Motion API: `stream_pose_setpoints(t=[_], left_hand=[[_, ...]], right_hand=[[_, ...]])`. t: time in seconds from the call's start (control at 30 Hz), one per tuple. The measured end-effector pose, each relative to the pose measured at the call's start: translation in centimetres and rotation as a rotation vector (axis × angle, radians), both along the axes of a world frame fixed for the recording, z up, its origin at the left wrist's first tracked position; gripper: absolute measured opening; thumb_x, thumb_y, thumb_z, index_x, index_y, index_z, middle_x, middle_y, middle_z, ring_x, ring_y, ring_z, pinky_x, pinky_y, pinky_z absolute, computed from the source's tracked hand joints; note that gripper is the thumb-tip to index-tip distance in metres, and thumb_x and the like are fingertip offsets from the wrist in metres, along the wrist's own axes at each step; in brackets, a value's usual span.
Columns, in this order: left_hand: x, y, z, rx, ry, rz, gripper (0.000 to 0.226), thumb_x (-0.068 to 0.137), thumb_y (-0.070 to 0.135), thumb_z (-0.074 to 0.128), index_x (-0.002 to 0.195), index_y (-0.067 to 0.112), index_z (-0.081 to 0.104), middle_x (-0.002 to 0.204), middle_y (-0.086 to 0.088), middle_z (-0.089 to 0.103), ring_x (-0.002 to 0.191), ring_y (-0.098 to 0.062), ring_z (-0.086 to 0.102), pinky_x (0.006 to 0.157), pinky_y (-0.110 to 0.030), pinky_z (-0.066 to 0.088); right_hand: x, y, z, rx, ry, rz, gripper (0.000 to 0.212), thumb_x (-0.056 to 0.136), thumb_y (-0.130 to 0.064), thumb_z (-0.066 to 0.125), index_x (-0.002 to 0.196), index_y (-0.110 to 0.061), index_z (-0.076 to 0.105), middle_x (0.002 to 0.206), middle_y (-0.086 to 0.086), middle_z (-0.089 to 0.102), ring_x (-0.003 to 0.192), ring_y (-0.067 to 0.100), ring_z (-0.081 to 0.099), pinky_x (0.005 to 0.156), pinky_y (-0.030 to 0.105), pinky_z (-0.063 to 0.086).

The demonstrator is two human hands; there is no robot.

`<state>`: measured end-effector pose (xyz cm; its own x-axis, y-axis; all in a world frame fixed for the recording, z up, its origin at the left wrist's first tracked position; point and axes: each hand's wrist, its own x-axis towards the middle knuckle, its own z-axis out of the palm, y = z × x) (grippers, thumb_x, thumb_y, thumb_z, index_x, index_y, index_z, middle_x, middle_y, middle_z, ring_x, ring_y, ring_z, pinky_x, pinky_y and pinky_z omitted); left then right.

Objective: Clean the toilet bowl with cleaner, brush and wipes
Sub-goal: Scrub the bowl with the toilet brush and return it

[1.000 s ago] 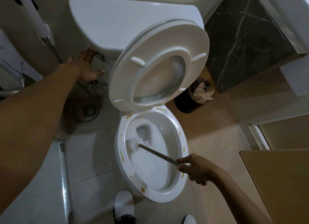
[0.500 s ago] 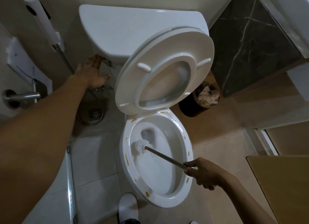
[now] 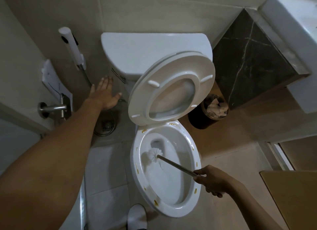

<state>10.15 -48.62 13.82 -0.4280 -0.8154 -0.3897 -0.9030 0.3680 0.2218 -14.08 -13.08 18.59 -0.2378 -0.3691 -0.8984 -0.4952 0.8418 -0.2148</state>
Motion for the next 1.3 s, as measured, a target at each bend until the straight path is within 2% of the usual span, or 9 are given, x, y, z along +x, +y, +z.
stream_pose_setpoints(t=[0.23,0.33,0.47,0.57,0.7,0.93,1.1,1.23,1.3], left_hand=[[0.5,2.9,4.6,-0.005,-0.005,0.011,0.075,0.099,0.051,0.027,0.151,0.012,-0.012,0.158,-0.006,-0.018,0.146,-0.020,-0.012,0.117,-0.046,-0.002],[-0.3,4.0,6.7,-0.028,0.010,0.026,0.073,0.100,0.049,0.025,0.151,0.012,-0.011,0.158,-0.006,-0.018,0.146,-0.019,-0.012,0.117,-0.046,-0.003],[-2.5,5.5,9.8,-0.085,0.070,0.029,0.069,0.101,0.047,0.023,0.152,0.012,-0.008,0.159,-0.006,-0.014,0.146,-0.019,-0.010,0.117,-0.045,-0.004],[-4.8,6.7,11.8,-0.131,0.107,-0.001,0.069,0.100,0.050,0.020,0.152,0.013,-0.008,0.159,-0.006,-0.013,0.146,-0.019,-0.009,0.117,-0.045,-0.004],[-8.7,8.3,13.5,-0.186,0.139,-0.053,0.069,0.100,0.051,0.019,0.152,0.014,-0.008,0.159,-0.005,-0.011,0.147,-0.019,-0.007,0.117,-0.045,-0.003],[-16.5,10.7,14.5,-0.322,0.205,-0.152,0.071,0.099,0.051,0.023,0.152,0.013,-0.007,0.160,-0.004,-0.007,0.147,-0.019,-0.004,0.117,-0.044,-0.001],[-21.3,10.5,14.6,-0.429,0.106,-0.245,0.071,0.099,0.052,0.026,0.152,0.014,0.000,0.160,-0.005,-0.004,0.147,-0.022,-0.004,0.116,-0.046,0.000],[-25.3,10.8,14.0,-0.528,-0.087,-0.396,0.070,0.096,0.057,0.015,0.152,0.016,0.002,0.160,-0.004,-0.002,0.147,-0.021,-0.005,0.115,-0.050,-0.005],[-27.1,11.1,13.5,-0.576,-0.198,-0.482,0.069,0.097,0.056,0.010,0.152,0.017,0.000,0.160,-0.004,-0.004,0.147,-0.022,-0.007,0.114,-0.051,-0.007]], right_hand=[[0.1,1.4,2.6,-0.006,0.034,-0.035,0.033,0.095,-0.017,0.045,0.123,-0.003,0.057,0.059,0.006,0.042,0.039,0.012,0.035,0.042,0.024,0.034],[-0.3,2.1,3.6,-0.013,0.039,-0.035,0.035,0.095,-0.016,0.044,0.124,-0.002,0.056,0.058,0.005,0.041,0.040,0.013,0.034,0.042,0.025,0.032],[-1.4,3.1,4.7,-0.031,0.081,0.026,0.033,0.094,-0.019,0.046,0.114,0.001,0.063,0.061,0.005,0.054,0.039,0.012,0.042,0.041,0.021,0.038],[-2.5,3.8,5.6,-0.037,0.120,0.058,0.022,0.094,-0.021,0.048,0.102,-0.006,0.063,0.064,0.005,0.060,0.040,0.009,0.046,0.042,0.020,0.041],[-4.6,4.7,6.2,-0.075,0.106,0.112,0.032,0.094,-0.023,0.049,0.110,0.001,0.063,0.068,0.007,0.062,0.044,0.011,0.048,0.045,0.021,0.043],[-9.7,7.4,5.7,-0.078,0.093,0.191,0.026,0.096,-0.029,0.048,0.106,-0.010,0.063,0.069,0.002,0.061,0.052,0.014,0.052,0.051,0.024,0.046],[-12.7,9.3,4.0,-0.113,0.124,0.261,0.026,0.095,-0.034,0.047,0.108,-0.017,0.061,0.101,0.002,0.065,0.086,0.019,0.063,0.077,0.034,0.051],[-14.5,10.5,2.8,-0.169,0.141,0.285,0.026,0.096,-0.036,0.049,0.111,-0.018,0.061,0.098,0.000,0.059,0.090,0.019,0.059,0.070,0.027,0.043],[-15.4,10.9,2.3,-0.183,0.136,0.266,0.028,0.095,-0.037,0.051,0.111,-0.018,0.063,0.102,0.001,0.061,0.091,0.018,0.059,0.073,0.027,0.045]])
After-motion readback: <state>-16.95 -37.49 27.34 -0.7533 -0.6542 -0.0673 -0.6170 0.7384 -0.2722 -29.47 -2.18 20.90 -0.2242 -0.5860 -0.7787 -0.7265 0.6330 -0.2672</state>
